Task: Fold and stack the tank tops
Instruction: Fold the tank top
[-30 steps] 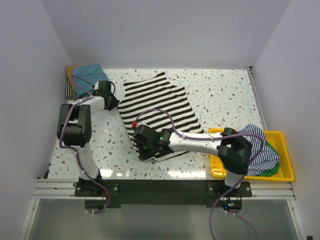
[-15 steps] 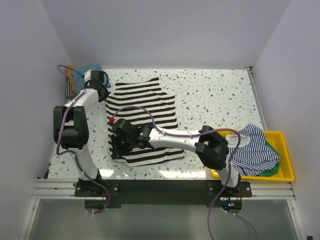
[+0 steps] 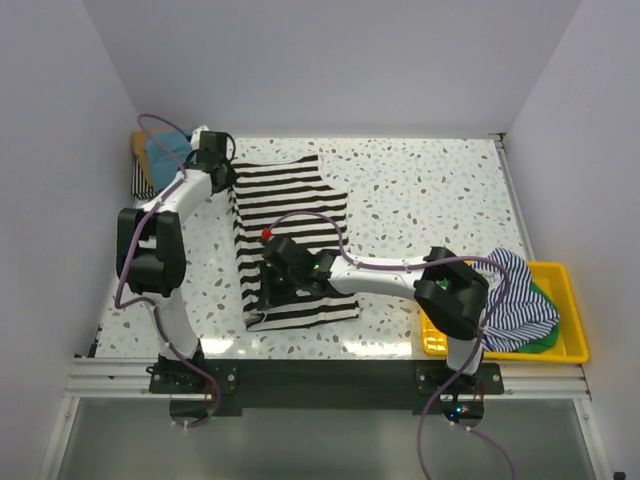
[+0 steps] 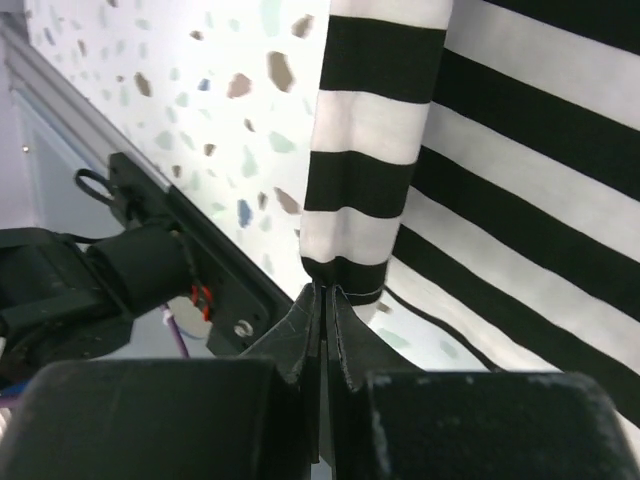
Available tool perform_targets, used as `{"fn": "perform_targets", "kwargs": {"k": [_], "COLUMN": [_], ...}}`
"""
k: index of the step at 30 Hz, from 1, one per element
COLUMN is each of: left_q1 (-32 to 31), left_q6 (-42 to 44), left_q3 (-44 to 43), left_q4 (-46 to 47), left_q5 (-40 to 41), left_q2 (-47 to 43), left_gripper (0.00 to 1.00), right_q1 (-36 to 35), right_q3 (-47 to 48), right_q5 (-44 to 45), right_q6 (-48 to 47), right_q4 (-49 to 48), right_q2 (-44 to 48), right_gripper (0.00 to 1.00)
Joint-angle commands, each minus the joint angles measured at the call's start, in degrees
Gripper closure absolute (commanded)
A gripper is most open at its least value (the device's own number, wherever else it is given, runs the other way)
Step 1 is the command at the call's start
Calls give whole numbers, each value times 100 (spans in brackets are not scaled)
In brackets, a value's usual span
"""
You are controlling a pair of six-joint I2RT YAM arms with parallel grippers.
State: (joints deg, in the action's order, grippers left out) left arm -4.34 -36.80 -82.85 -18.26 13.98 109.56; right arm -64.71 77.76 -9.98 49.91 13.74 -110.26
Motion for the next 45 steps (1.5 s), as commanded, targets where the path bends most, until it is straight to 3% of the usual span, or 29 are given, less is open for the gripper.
{"fn": "perform_targets", "kwargs": {"k": [1, 14, 34, 37, 41, 42, 45], "left_q1": [-357, -1130, -1447, -1447, -1438, -1438, -1430], "left_q6": [41, -117, -29, 41, 155, 173, 173], "left_q3": [-293, -539, -460, -416, -530, -557, -557], "left_q4": [156, 227, 358, 437, 456, 429, 437], "left_q5": [-115, -229, -299, -360, -475, -484, -431], "left_q2": [188, 716, 997, 945, 848, 778, 480], "left_gripper": [100, 100, 100, 92, 63, 60, 48], "right_q1": [-7, -7, -51, -68, -86, -86, -86], "right_q3": [-488, -2220, -2801, -2819, -2731, -2705, -2582], "right_q5": [285, 971, 1200, 1314, 1586, 1708, 2033], "right_q6": [264, 915, 1153, 1144, 1004, 968, 793], "right_q4": [-433, -1198, -1506, -1392, -979, -830, -401], "right_q2": [680, 1366, 1525, 1577, 1735, 1840, 2104], "right_gripper": [100, 100, 100, 100, 77, 64, 46]}}
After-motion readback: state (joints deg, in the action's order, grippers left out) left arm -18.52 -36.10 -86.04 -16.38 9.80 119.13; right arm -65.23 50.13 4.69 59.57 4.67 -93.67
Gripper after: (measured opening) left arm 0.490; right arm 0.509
